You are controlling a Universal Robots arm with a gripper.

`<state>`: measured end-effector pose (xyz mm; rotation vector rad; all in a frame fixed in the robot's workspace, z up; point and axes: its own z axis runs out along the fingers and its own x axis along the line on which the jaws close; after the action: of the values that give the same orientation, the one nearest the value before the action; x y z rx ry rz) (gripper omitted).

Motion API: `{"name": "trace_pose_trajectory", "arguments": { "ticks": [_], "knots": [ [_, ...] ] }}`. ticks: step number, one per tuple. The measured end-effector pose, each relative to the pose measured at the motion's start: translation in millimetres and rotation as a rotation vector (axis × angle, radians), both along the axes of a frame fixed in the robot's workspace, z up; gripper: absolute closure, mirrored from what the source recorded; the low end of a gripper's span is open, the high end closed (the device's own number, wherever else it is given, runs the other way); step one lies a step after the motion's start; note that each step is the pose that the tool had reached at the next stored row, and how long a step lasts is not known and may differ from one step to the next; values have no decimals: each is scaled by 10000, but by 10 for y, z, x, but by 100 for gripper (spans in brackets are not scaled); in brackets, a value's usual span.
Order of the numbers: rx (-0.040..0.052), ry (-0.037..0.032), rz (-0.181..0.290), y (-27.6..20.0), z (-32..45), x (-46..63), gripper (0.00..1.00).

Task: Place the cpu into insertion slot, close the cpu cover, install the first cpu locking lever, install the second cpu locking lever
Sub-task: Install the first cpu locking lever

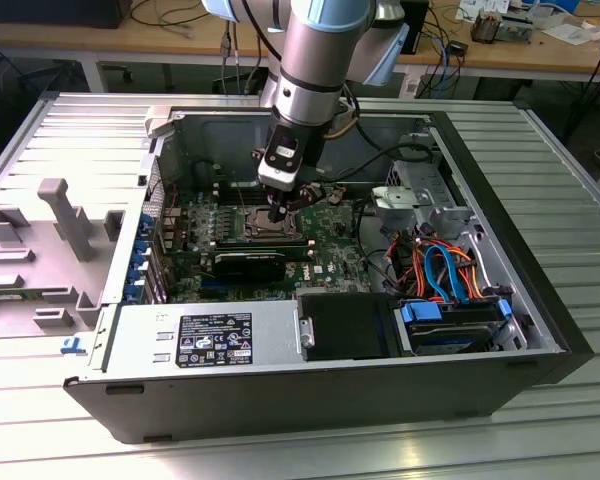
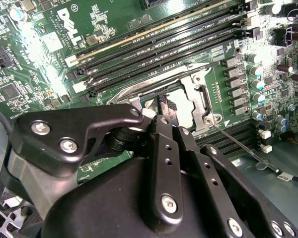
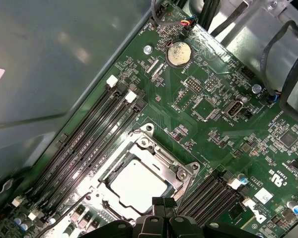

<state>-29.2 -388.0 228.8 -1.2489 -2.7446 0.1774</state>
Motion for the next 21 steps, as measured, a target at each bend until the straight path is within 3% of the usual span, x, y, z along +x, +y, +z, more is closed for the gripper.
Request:
{"name": "trace_pose_trajectory", "arguments": {
  "ticks": [21],
  "knots": [
    [0, 0, 230, 0, 0, 0, 89]
  ]
}}
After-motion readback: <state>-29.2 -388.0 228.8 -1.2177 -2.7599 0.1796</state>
